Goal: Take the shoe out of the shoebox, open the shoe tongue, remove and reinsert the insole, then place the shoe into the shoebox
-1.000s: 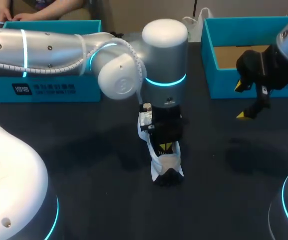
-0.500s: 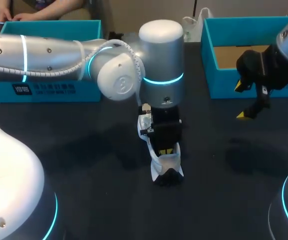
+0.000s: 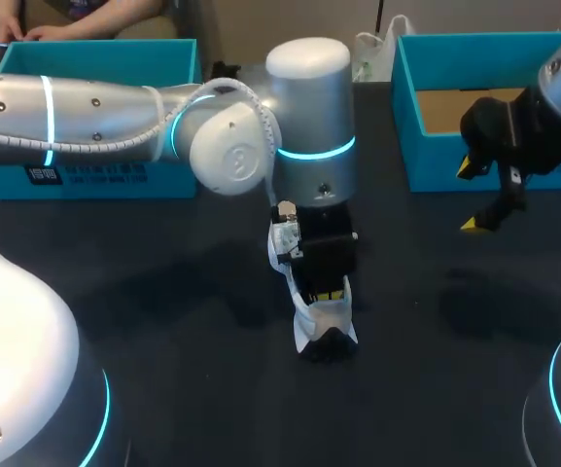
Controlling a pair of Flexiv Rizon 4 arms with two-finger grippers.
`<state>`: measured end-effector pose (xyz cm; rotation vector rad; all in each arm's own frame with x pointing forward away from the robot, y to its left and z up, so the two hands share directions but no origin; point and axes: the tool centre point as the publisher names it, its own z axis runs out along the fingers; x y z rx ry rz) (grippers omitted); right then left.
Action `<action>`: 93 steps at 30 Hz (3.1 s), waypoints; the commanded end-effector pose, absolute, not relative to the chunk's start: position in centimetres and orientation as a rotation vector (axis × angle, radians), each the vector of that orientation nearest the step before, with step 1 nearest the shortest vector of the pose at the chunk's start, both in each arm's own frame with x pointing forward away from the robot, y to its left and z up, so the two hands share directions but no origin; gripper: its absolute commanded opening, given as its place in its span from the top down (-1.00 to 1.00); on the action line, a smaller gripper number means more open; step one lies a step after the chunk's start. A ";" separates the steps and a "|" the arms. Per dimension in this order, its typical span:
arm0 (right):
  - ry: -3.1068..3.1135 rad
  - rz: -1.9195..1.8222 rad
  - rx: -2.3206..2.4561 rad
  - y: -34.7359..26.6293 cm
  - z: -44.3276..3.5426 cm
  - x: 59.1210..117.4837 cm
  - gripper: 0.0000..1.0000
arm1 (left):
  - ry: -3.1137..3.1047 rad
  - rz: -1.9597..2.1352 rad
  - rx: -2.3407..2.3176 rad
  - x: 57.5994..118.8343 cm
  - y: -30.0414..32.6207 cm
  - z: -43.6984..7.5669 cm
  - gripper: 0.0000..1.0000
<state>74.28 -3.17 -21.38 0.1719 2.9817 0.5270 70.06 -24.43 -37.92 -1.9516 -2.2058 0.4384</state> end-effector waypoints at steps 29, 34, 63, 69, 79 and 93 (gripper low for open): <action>2.981 0.525 0.172 -3.2 -21.4 74.2 -1.00 | -2.107 0.361 -2.065 69.2 -23.4 -38.4 1.00; 2.981 0.525 0.172 -3.2 -21.4 74.2 -1.00 | -2.182 0.285 -2.085 70.3 -23.1 -36.7 1.00; 2.981 0.525 0.172 -3.2 -21.4 74.2 -1.00 | -2.529 -0.235 -2.133 75.3 -21.5 -34.8 -1.00; 2.981 0.525 0.172 -3.2 -21.4 74.2 -1.00 | -2.518 -0.237 -2.135 76.0 -21.8 -34.5 -1.00; 2.981 0.525 0.172 -3.2 -21.4 74.2 -1.00 | -2.387 -0.243 -2.191 76.2 -22.0 -34.0 -1.00; 2.981 0.525 0.172 -3.2 -21.4 74.2 -1.00 | -2.291 -0.160 -2.225 76.1 -22.5 -32.4 -1.00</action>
